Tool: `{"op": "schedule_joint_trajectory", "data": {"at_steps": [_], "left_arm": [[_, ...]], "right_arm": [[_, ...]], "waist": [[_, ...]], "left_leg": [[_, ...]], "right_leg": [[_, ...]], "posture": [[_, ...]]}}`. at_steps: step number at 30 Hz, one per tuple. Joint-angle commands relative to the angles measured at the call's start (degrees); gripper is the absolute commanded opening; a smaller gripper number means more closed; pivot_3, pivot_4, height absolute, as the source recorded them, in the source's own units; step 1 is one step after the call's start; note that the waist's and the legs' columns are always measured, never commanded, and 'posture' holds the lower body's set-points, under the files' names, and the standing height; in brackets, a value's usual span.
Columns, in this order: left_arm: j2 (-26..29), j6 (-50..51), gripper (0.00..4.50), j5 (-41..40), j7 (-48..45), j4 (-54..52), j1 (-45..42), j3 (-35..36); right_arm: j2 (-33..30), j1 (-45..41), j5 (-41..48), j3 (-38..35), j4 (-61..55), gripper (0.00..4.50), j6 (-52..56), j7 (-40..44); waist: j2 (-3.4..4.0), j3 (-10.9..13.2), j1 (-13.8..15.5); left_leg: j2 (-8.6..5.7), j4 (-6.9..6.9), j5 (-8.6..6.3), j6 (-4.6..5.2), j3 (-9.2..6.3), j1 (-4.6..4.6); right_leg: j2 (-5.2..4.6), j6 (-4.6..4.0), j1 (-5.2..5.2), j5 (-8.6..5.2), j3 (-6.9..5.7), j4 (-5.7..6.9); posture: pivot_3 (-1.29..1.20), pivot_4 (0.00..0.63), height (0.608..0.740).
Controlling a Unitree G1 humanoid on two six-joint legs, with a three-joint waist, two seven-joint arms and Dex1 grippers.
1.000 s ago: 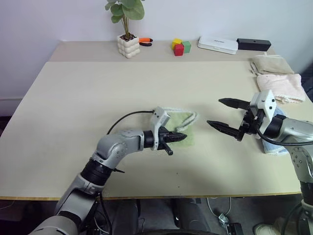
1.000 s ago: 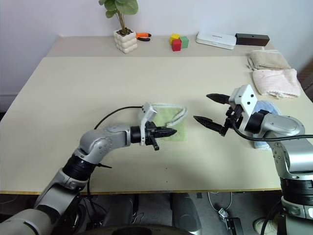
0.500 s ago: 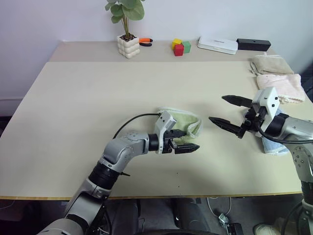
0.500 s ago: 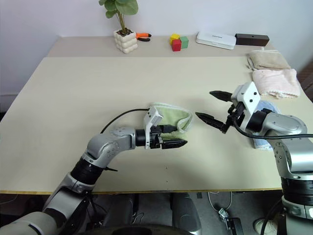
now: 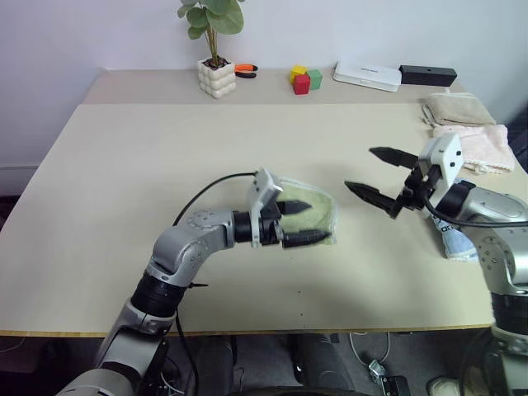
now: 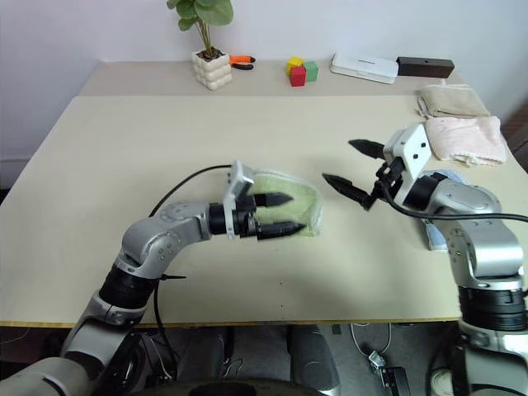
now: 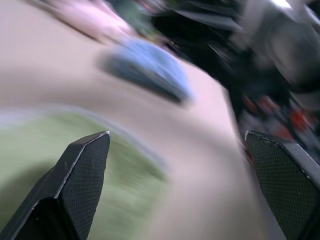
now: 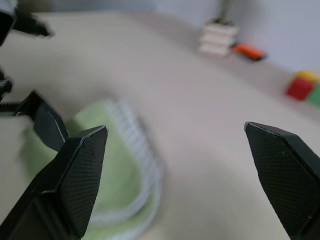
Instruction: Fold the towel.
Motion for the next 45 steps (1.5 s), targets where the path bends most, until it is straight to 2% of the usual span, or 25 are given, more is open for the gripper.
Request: {"op": "schedule_joint_trajectory", "data": {"at_steps": [1,4,8,12,15,22,29,35,38,45], "left_arm": [[-1.99,-4.44,3.66,-0.14,6.18,3.18,-3.27,8.23],[-4.35,-6.89,2.19,1.1,9.54,4.5,-4.06,9.97],[-7.92,-6.62,0.11,1.82,11.7,4.31,-3.76,8.59],[-11.89,-6.27,0.04,3.39,17.37,5.02,-5.34,8.38],[-12.96,-5.28,0.04,3.33,17.34,3.5,-5.1,7.01],[-13.3,-3.8,0.04,7.51,20.28,8.45,-2.23,4.43],[-10.26,-10.83,0.04,15.39,20.24,17.04,-0.77,3.45],[-8.34,-17.38,0.04,17.71,18.65,22.08,-1.62,5.42],[-7.97,-15.97,0.9,14.7,15.39,20.58,-1.82,6.86],[-7.86,-9.39,4.46,7.48,11.24,11.43,-1.52,9.64]], "right_arm": [[4.41,0.64,0.3,-2.08,-5.15,3.65,1.77,-9.12],[10.92,1.76,-2.61,-0.79,-9.05,2.17,2.91,-19.53],[21.97,3.2,-7.85,2.11,-14.14,0.09,6.09,-35.18],[26.54,8.37,-12.94,10.22,-19.62,0.04,7.32,-39.24],[26.83,11.19,-17.2,14.92,-20.32,0.04,7.82,-40.83],[26.18,9.76,-27.14,21.25,-9.36,0.04,0.27,-41.61],[26.81,9.97,-32.53,21.5,4.61,0.04,-9.61,-43.17],[27.05,10.8,-30.05,16.23,7.73,0.04,-13.02,-42.05],[27.29,10.37,-27.74,14.14,7.92,0.84,-13.74,-40.13],[26.13,6.25,-28.24,10.19,9.03,4.29,-15.02,-40.57]], "waist": [[0.0,0.0,0.02],[0.01,0.0,0.03],[0.01,-0.01,0.33],[0.02,-0.01,0.23],[0.02,-0.01,-0.14],[0.03,-0.02,-0.16],[0.03,-0.02,-0.14],[0.04,-0.04,-0.27],[0.04,-0.04,-0.29],[0.05,-0.03,-0.19]], "left_leg": [[0.0,-0.02,0.0,0.0,0.0,0.0],[0.0,-0.08,0.0,0.0,-0.01,-0.02],[0.0,-0.11,0.0,-0.01,-0.02,-0.06],[-0.03,-0.08,0.0,-0.01,-0.03,-0.09],[-0.02,-0.09,0.0,-0.01,-0.04,-0.07],[-0.02,-0.09,0.0,-0.01,-0.03,0.0],[-0.02,-0.1,0.0,-0.01,-0.03,-0.02],[-0.01,-0.1,0.0,-0.01,-0.03,0.05],[-0.01,-0.1,0.0,-0.01,-0.03,0.04],[-0.01,-0.09,0.0,-0.01,-0.03,0.0]], "right_leg": [[0.0,0.01,0.0,0.0,-0.01,0.0],[-0.01,0.08,-0.04,-0.01,-0.01,0.0],[-0.02,0.09,-0.1,0.0,-0.03,0.05],[-0.05,0.1,-0.1,0.0,-0.04,0.04],[-0.03,0.09,-0.11,0.0,-0.04,0.05],[0.0,0.09,-0.07,-0.01,-0.03,0.04],[-0.01,0.09,-0.07,-0.01,-0.03,0.02],[0.0,0.08,-0.02,0.0,-0.03,0.04],[0.0,0.09,-0.02,0.0,-0.04,0.05],[-0.01,0.1,-0.04,0.0,-0.03,0.06]], "posture": [[0.0,0.15,0.74],[0.0,0.15,0.74],[0.0,0.15,0.74],[0.0,0.15,0.74],[0.0,0.15,0.74],[0.0,0.15,0.74],[0.0,0.15,0.74],[0.0,0.15,0.74],[0.0,0.15,0.74],[0.0,0.15,0.74]]}}
